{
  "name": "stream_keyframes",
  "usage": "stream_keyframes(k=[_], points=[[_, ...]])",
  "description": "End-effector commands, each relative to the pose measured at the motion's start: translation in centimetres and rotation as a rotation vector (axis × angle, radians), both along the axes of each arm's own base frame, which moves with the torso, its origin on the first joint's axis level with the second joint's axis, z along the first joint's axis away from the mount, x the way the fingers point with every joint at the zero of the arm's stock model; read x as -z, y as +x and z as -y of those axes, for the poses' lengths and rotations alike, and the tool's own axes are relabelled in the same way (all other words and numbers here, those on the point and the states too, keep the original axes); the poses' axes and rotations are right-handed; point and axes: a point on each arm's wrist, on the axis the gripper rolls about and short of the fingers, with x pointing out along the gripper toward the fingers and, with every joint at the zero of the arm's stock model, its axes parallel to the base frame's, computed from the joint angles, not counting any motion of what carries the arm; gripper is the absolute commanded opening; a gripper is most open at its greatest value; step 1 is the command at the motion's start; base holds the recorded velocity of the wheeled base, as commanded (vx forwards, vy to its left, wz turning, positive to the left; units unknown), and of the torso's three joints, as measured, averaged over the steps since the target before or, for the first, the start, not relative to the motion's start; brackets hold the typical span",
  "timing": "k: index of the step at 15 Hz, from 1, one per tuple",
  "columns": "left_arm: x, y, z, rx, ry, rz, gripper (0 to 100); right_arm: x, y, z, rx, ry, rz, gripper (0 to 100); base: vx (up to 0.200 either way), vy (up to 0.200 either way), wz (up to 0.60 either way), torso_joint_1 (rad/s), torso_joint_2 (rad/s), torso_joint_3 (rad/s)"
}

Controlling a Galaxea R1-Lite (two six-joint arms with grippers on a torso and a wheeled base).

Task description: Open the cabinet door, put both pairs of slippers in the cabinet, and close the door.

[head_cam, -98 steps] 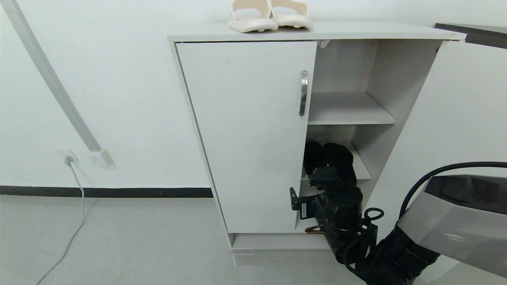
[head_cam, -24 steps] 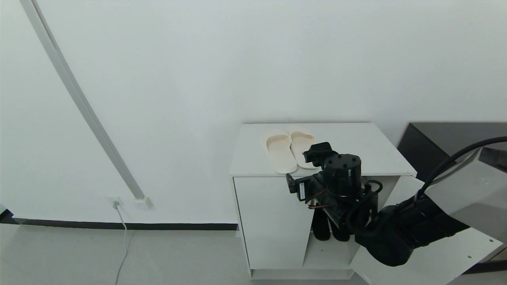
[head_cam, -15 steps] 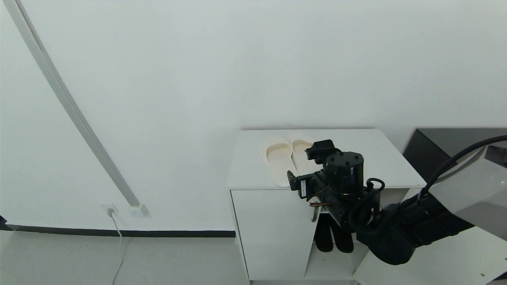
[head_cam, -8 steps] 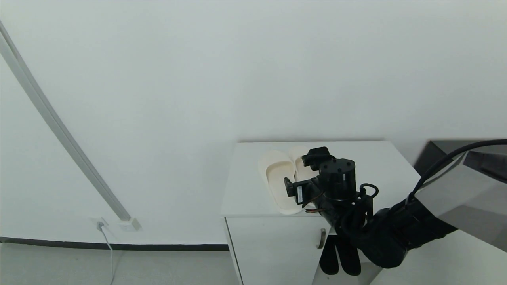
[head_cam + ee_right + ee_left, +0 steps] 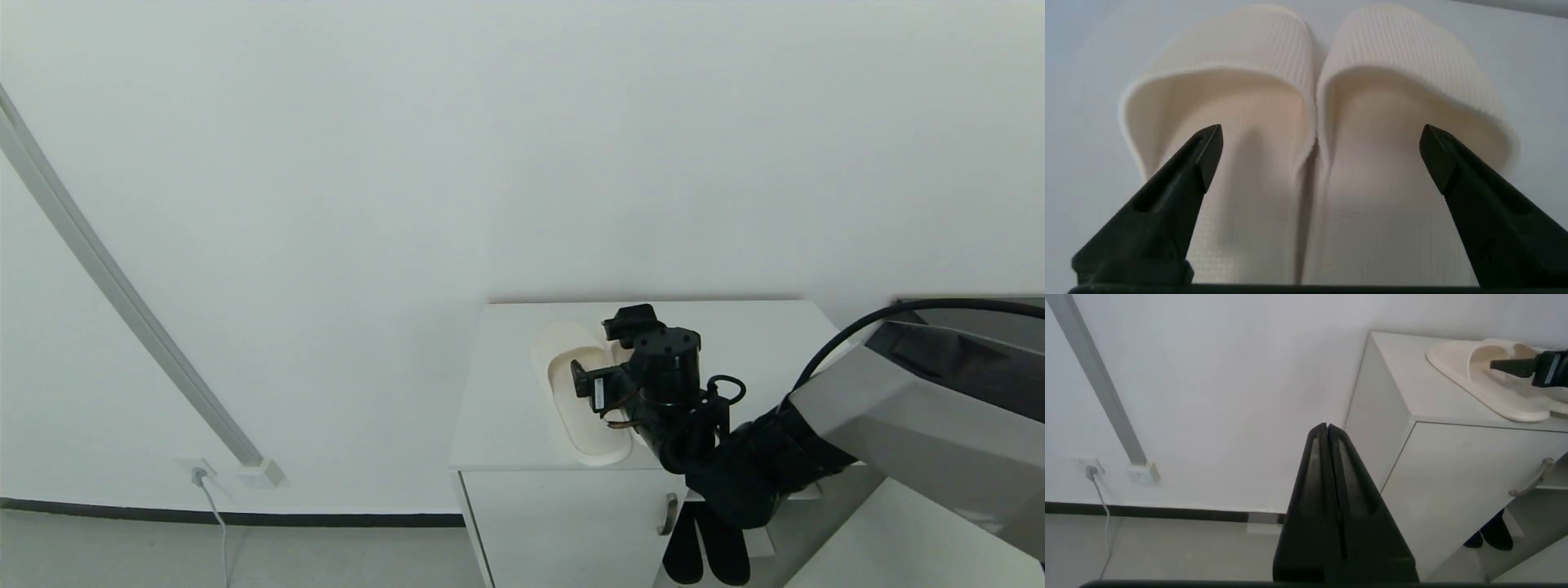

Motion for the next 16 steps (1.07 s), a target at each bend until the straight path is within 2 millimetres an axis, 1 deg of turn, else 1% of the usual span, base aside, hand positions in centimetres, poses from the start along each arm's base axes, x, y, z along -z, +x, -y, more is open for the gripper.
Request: stream_keyframes(k=[1,4,8,9,13,16], points=[[0.0,0.0,0.0,-0.001,0.000,0.000,0,1.3,1.4,-0.5,0.012,-0.005,-0.004,100,0.000,0.000,0.00,0.000,0.00,0.000],[0.0,0.0,0.0,-0.001,0.000,0.000,0,1.8,3.5,-1.1,0.031,0.019,0.026,100,0.000,0.000,0.00,0.000,0.00,0.000],[0.0,0.0,0.0,-0.001,0.000,0.000,0,1.3,4.2,-1.1,0.042,0.027,0.034,100,0.000,0.000,0.00,0.000,0.00,0.000],[0.0,0.0,0.0,-0.001,0.000,0.000,0,1.3,4.2,-1.1,0.041,0.025,0.034,0,0.000,0.000,0.00,0.000,0.00,0.000],[0.0,0.0,0.0,-0.001,0.000,0.000,0,1.2,4.1,-1.0,0.041,0.025,0.034,0,0.000,0.000,0.00,0.000,0.00,0.000],[0.0,0.0,0.0,-0.001,-0.002,0.000,0,0.7,4.0,-0.9,0.041,0.030,0.042,0,0.000,0.000,0.00,0.000,0.00,0.000]])
